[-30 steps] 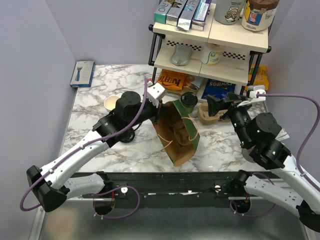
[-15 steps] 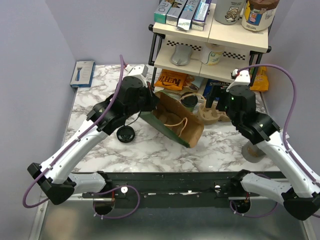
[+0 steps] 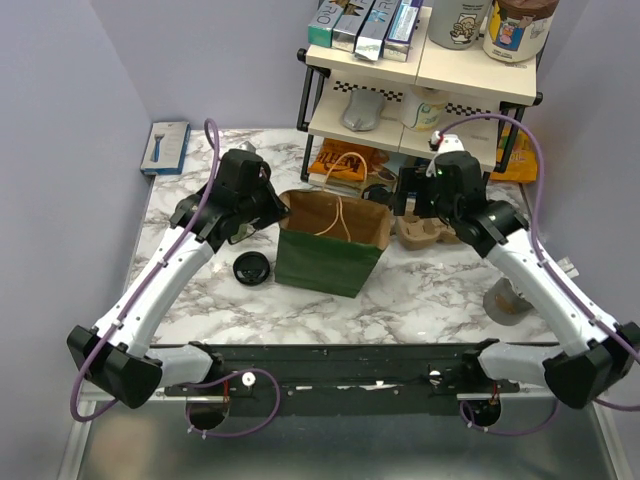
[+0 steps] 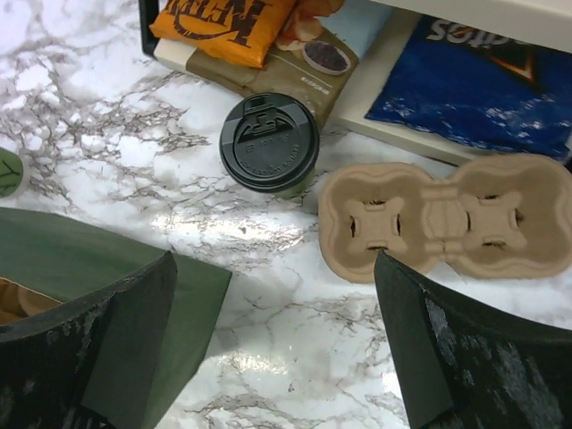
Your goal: Pack the takeout coffee
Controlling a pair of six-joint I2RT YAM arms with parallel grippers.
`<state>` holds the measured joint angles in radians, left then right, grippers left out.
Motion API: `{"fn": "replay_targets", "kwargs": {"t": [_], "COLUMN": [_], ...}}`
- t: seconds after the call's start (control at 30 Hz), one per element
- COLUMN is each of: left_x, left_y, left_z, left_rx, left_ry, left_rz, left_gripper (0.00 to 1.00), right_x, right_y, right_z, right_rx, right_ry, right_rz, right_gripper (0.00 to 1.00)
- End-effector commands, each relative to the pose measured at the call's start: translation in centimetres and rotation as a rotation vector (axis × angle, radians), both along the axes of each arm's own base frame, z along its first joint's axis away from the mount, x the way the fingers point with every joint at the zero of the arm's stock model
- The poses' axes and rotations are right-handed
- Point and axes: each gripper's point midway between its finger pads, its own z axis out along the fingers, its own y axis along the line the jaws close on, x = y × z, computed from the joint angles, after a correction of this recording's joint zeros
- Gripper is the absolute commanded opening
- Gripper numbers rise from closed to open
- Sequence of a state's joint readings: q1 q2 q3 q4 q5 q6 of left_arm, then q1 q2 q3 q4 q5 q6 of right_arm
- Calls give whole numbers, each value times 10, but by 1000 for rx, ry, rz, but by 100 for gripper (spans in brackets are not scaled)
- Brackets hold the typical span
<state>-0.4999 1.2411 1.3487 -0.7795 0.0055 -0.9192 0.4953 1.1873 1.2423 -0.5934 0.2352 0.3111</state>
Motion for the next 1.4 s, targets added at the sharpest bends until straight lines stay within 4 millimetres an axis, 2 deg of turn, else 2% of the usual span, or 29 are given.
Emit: {"fn": "replay_targets", "kwargs": {"t": [0.0,0.07,0.13,0.17,0.23,0.27,0.33,0.37,0.43,0.5,0.57,0.67,0.8,0.87,0.93,1.0,1.1,1.13,1.23,1.3,1.37], "left_x": [0,2,7,8,10,10,11,12,13,14,11,8,5,-6,-20,-34,-59,-62,-70,-76,-71], "left_y": [6,8,17,21,24,23,23,25,27,33,36,43,69,76,77,68,46,41,21,7,-3], "left_z": [-7,-8,-12,-15,-17,-15,-6,-2,13,27,37,45,51,61,69,68,49,29,-6,-9,-17], "left_rx": [-14,-14,15,27,34,27,22,30,42,74,91,148,211,184,129,75,-14,-35,-156,-277,-364], "left_ry": [18,12,6,9,7,-2,-34,-56,-99,-149,-198,-257,-260,-287,-331,-346,-326,-303,-250,-242,-292], "left_rz": [-14,-22,-1,9,13,0,-4,-10,-16,-20,-34,-69,49,82,82,22,-119,-139,-193,-221,-222], "left_gripper": [9,16,19,28,38,49,64,75,82,89,99,99,99,99,99,99,99,99,99,99,99], "right_x": [16,22,30,32,39,42,47,49,54,56,58,67,79,74,62,61,67,69,60,49,39], "right_y": [19,19,20,20,21,20,21,21,16,17,20,25,23,31,45,54,57,57,63,63,70], "right_z": [-7,-11,-20,-21,-26,-28,-32,-35,-40,-42,-46,-47,-50,-53,-54,-51,-58,-61,-67,-74,-78], "right_rx": [-37,-62,-92,-98,-108,-113,-150,-162,-170,-162,-151,-177,-176,-150,-99,-70,-72,-74,-48,-32,13], "right_ry": [23,29,48,56,78,81,86,90,108,123,132,85,87,101,105,73,89,102,137,158,170], "right_rz": [109,119,140,146,148,149,181,183,139,129,132,178,193,247,350,391,387,384,417,440,474], "right_gripper": [100,100,100,100,100,100,100,100,100,100,100,100,100,100,100,100,100,100,100,100,100]}}
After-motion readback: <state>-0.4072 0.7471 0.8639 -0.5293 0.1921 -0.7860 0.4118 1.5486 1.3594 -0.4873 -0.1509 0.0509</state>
